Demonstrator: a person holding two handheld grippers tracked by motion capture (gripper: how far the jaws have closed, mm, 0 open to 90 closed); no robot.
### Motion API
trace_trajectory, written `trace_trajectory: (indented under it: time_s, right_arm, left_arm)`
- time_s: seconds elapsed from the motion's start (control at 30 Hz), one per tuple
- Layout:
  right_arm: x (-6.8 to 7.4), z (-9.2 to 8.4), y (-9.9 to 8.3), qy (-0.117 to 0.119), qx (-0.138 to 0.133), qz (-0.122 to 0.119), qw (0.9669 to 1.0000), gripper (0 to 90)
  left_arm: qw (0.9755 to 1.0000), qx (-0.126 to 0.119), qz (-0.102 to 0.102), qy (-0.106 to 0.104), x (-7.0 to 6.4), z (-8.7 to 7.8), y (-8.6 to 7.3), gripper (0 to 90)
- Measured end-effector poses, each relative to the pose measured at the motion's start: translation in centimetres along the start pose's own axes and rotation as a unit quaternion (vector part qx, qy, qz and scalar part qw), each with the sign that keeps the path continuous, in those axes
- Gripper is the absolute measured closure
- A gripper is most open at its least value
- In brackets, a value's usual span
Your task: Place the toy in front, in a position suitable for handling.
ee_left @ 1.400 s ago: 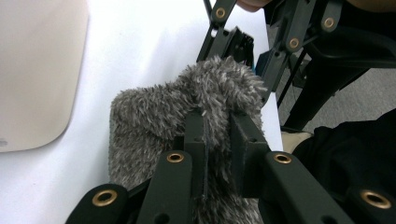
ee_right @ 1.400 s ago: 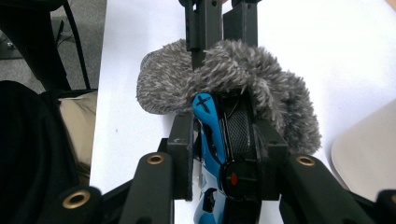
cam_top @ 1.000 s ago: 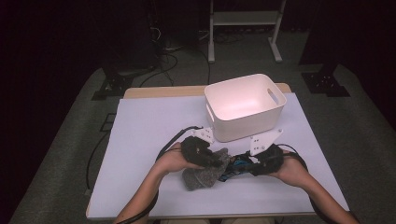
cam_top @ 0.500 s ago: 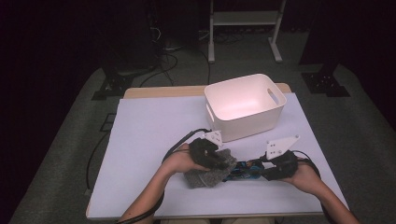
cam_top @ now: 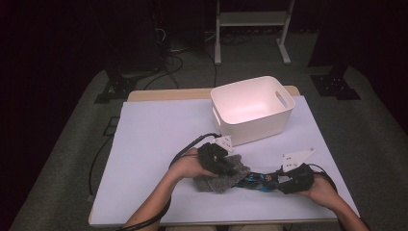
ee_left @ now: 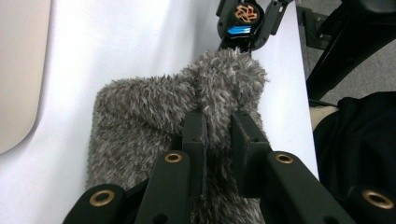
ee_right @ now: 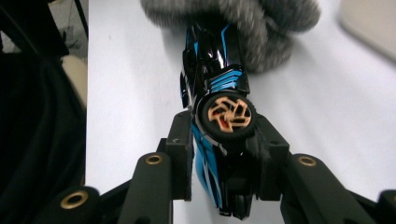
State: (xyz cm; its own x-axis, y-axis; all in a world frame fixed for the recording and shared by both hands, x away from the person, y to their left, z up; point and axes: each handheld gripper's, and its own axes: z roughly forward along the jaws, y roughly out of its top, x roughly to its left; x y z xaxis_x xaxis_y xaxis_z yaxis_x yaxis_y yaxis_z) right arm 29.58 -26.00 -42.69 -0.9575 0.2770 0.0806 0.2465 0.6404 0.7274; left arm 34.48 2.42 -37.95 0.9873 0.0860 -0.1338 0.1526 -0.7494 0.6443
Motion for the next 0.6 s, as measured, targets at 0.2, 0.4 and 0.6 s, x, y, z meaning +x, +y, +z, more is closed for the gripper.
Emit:
trace_trajectory:
  time_s: [0.2,0.4,0.6]
  right_arm:
    - [0.1,0.6,0.1,-0.001,0.013,0.003,0.9999,58.5]
    - [0.3,2.9,1.8,0.003,0.054,-0.024,0.9983,47.9]
    - [0.2,4.4,3.0,0.015,0.064,-0.033,0.9973,54.2]
  left_arm:
    - [1.0000,0.003,0.001,0.004,0.0,-0.1,0.0,77.5]
    - [1.0000,-0.001,-0.001,0.006,0.0,-0.2,-0.3,77.3]
    - [0.9999,-0.009,-0.008,0.004,-0.1,-0.6,-1.2,76.9]
